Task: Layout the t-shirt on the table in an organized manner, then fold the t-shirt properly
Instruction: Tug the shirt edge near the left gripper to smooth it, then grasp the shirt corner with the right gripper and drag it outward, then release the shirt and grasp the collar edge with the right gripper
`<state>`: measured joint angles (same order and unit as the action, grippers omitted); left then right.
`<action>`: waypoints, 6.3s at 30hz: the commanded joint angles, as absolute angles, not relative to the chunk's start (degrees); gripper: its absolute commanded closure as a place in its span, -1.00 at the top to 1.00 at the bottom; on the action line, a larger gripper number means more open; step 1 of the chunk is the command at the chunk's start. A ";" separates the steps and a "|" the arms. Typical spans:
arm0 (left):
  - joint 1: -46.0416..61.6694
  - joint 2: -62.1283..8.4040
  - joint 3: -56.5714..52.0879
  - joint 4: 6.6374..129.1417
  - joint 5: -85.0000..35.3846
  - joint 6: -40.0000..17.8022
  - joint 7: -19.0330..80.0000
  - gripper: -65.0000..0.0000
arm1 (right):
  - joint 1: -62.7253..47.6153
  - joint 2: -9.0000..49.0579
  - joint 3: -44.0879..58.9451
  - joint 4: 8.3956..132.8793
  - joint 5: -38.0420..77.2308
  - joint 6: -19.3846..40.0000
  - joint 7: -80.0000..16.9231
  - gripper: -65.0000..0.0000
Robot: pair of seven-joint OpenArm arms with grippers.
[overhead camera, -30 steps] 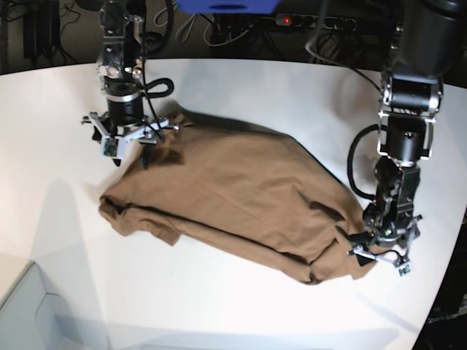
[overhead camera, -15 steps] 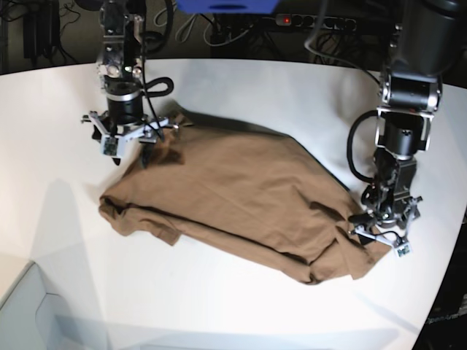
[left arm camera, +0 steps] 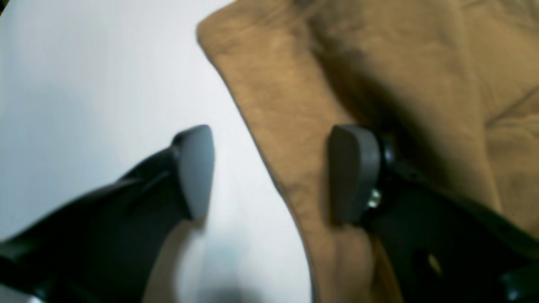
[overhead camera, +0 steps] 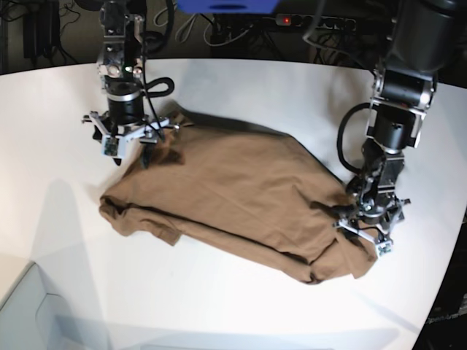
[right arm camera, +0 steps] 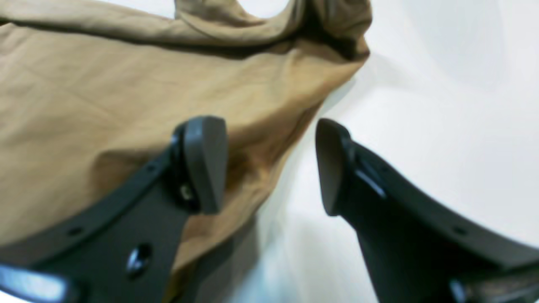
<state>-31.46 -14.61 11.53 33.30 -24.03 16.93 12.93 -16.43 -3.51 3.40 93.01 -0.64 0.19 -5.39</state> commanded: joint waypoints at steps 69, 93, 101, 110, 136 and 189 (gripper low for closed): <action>-9.45 -21.41 -16.92 62.46 -23.87 17.19 32.13 0.19 | -29.93 0.48 -6.90 113.01 -0.48 0.40 -4.26 -1.00; -2.95 -21.41 -16.92 70.73 -23.87 17.19 32.48 0.18 | 13.32 3.56 -6.73 85.23 -0.75 18.95 -39.08 -0.74; -2.59 -21.41 -16.92 71.25 -23.87 17.19 32.48 0.18 | 8.13 2.59 -6.64 92.44 -0.48 18.95 -38.99 -0.32; -2.59 -21.41 -16.92 71.16 -23.87 17.19 32.48 0.18 | -1.63 -4.44 1.01 99.03 -0.48 19.03 -38.90 0.16; -0.57 -21.23 -16.92 71.25 -23.96 17.19 32.31 0.18 | -13.32 -5.58 1.19 106.51 -0.48 18.77 -27.38 -1.00; -4.62 -21.32 -19.65 70.46 -23.87 17.10 32.13 0.19 | -38.20 4.97 -12.70 114.86 -0.57 19.03 -27.82 -0.23</action>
